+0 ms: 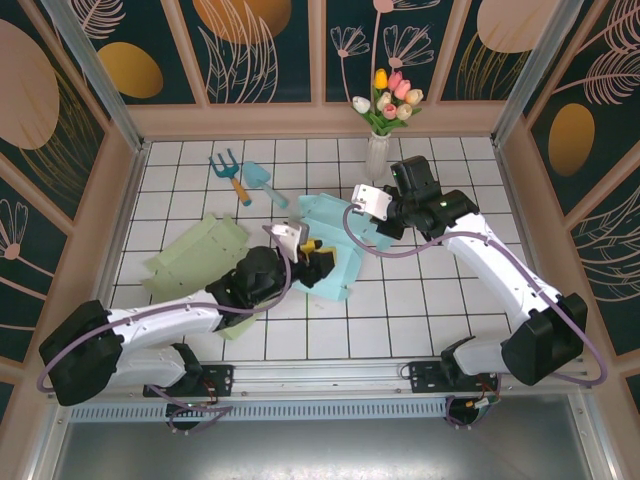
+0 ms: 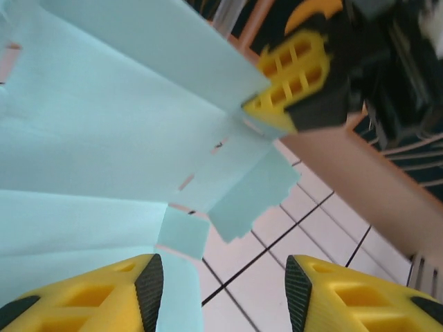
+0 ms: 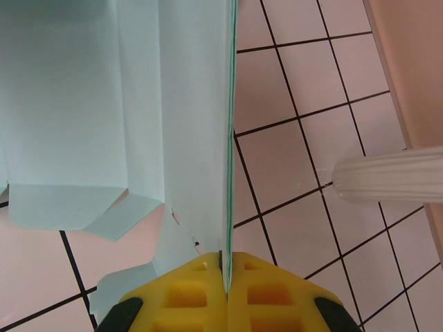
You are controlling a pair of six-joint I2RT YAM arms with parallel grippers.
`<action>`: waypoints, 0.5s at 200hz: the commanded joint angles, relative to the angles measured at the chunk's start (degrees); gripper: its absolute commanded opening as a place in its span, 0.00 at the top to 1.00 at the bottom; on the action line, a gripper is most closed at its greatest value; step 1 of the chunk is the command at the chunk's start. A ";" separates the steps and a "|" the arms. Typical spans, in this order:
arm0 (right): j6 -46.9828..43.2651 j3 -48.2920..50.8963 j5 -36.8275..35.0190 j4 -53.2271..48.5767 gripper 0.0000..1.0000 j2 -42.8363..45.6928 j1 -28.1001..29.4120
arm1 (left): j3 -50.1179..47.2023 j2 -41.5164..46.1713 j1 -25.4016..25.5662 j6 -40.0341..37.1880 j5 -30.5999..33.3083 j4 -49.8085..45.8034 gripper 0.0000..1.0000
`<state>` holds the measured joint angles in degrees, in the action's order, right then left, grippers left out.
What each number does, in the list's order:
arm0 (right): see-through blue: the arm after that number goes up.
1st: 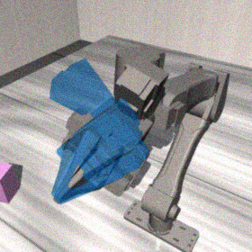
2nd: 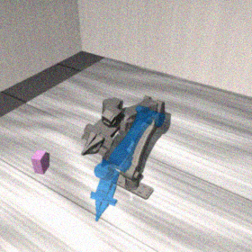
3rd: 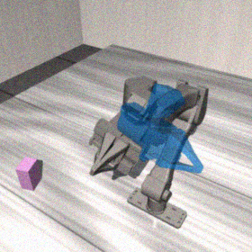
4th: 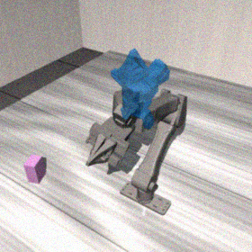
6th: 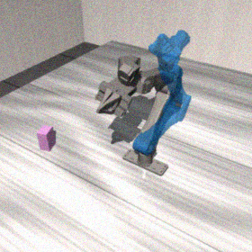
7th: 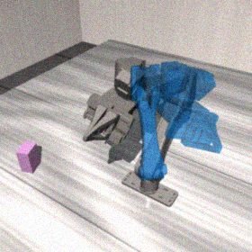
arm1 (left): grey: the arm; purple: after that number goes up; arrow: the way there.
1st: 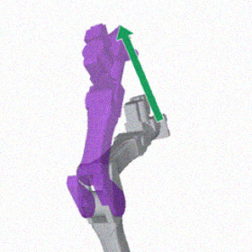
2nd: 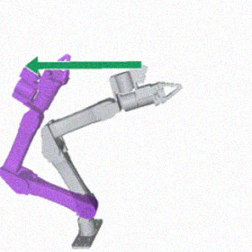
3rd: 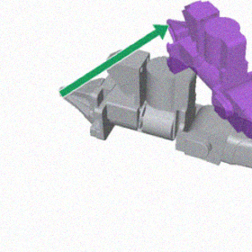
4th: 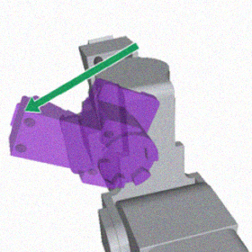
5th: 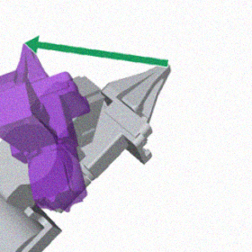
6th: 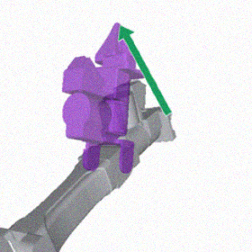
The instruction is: Fold the paper box
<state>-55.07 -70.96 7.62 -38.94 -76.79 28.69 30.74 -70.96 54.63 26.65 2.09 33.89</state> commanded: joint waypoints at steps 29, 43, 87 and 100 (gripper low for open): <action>-0.23 0.63 1.70 0.69 1.00 -1.25 -0.20 | 3.62 -8.82 0.45 -12.72 10.52 4.38 0.47; -0.79 0.91 1.79 0.66 1.00 -1.33 -0.21 | 2.65 -9.04 0.39 -14.63 17.22 6.64 0.46; -1.45 0.43 1.88 0.07 1.00 -2.21 -0.18 | 4.88 -10.02 -2.24 -17.17 21.47 3.54 0.40; -1.45 0.47 1.96 0.03 1.00 -2.29 -0.17 | 5.46 -10.81 -3.35 -16.62 22.50 2.78 0.40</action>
<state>-55.55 -70.50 8.03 -38.89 -78.32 28.69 33.69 -80.49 53.36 11.66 20.12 36.69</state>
